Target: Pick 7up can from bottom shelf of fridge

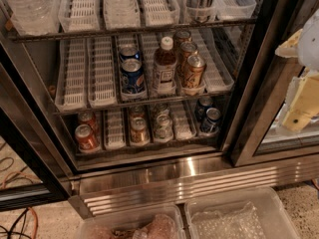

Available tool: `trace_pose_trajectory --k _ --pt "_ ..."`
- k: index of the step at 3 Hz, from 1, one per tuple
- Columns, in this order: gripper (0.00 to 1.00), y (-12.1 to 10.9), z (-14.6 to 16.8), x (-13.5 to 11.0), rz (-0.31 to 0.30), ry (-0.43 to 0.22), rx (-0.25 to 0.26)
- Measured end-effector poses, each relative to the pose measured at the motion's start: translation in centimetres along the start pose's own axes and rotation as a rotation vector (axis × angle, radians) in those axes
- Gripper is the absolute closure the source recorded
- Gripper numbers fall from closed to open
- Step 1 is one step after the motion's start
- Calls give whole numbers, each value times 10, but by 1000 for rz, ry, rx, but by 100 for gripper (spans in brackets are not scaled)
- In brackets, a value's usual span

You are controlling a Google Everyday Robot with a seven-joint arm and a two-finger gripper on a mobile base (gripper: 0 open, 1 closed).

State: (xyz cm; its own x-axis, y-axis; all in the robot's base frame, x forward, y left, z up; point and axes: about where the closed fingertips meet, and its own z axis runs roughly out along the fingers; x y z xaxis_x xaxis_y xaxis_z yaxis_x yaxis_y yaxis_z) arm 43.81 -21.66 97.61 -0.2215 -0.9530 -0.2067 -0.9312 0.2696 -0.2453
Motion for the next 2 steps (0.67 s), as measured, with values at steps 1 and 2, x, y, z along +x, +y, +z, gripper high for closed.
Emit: trace_pose_trajectory --k 1,2 --pt "0 1 5 -2 0 -10 2" --pt "0 16 40 -6 26 -77 -34"
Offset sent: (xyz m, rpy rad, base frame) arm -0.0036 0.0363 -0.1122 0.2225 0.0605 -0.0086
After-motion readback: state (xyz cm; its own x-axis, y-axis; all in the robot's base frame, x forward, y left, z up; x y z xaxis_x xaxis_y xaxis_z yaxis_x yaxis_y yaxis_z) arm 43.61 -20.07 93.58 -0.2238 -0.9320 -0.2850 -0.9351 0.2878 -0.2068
